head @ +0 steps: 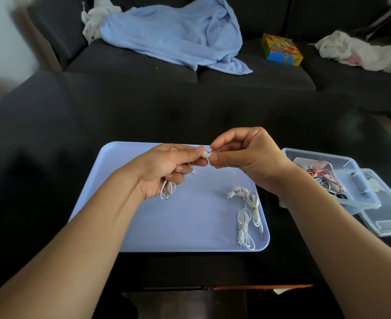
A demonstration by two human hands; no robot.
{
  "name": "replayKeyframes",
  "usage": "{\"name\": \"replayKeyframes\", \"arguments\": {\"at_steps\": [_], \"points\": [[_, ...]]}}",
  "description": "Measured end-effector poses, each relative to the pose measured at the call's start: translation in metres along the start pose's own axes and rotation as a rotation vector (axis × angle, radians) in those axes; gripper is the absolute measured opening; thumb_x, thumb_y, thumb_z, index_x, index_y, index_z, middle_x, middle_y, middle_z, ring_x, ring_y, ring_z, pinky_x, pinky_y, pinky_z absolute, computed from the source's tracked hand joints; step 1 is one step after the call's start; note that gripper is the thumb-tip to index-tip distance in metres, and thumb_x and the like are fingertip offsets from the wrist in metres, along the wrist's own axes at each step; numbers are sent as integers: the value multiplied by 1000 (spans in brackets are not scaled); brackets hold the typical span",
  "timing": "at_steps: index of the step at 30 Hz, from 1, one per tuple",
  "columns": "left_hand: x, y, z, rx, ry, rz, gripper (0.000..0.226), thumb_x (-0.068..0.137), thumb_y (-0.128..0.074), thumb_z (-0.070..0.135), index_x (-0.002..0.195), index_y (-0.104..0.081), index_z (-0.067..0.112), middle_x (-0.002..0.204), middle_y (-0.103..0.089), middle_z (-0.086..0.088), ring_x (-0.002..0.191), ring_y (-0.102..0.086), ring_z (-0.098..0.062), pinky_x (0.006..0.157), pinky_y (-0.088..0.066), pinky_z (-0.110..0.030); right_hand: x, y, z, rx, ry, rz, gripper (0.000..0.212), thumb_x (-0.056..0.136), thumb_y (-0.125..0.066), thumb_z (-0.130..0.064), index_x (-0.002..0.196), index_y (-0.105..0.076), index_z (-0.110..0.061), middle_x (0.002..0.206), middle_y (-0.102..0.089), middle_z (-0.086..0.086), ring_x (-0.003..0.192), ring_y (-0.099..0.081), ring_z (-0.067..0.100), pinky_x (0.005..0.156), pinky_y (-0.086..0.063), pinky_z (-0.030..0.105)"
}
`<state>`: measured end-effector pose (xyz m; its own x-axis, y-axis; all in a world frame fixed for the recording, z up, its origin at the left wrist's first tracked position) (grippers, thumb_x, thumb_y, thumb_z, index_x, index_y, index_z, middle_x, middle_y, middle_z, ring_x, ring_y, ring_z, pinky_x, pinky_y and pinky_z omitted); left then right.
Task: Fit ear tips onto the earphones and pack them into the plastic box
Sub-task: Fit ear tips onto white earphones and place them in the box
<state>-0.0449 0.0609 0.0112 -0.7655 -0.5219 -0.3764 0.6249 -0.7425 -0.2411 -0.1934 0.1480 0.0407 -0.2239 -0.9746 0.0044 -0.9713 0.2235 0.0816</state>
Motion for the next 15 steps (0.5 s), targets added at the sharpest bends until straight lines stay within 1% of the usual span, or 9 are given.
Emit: {"name": "replayKeyframes", "arguments": {"at_steps": [4, 7, 10, 13, 15], "points": [[0, 0, -2, 33, -5, -21, 17, 74, -69, 27, 71, -80, 15, 74, -70, 0, 44, -33, -3, 37, -23, -10, 0, 0, 6, 80, -89, -13, 17, 76, -73, 5, 91, -71, -3, 85, -77, 16, 78, -76, 26, 70, -60, 29], [0, -1, -2, 37, -4, -39, 17, 74, -68, 27, 71, -80, 15, 74, -69, 0, 44, -34, -4, 37, -23, -10, -2, 1, 6, 42, -78, -11, 18, 75, -75, 2, 92, -71, -2, 86, -77, 16, 79, -76, 28, 70, -60, 29], [1, -2, -4, 3, 0, -33, 18, 75, -68, 27, 70, -79, 14, 74, -69, -1, 45, -33, -4, 38, -23, -10, -4, 1, 1, -93, 45, 21, 18, 76, -77, 0, 93, -71, -1, 84, -77, 14, 77, -76, 27, 70, -60, 27], [1, -4, -4, -21, -1, -20, 19, 75, -67, 28, 70, -79, 14, 72, -67, 1, 45, -33, -4, 37, -23, -11, -7, 1, -4, -274, 182, 73, 17, 77, -80, -6, 93, -74, -3, 81, -76, 7, 74, -75, 21, 69, -60, 24], [2, -6, -3, -44, -15, -5, 19, 77, -68, 29, 73, -79, 14, 70, -64, 2, 45, -32, -4, 37, -22, -11, -9, 0, -7, -374, 269, 102, 15, 79, -80, -10, 92, -75, -6, 81, -76, 3, 74, -75, 16, 69, -59, 22]]}}
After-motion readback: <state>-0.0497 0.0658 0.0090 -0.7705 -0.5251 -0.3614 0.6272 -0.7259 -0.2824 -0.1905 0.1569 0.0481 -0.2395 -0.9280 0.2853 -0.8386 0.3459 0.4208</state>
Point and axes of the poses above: each hand's wrist, its own x-axis towards the middle knuckle, its own y-axis out of the back of the hand, z = x × y, the point moved 4 cm from there along x, towards the middle knuckle
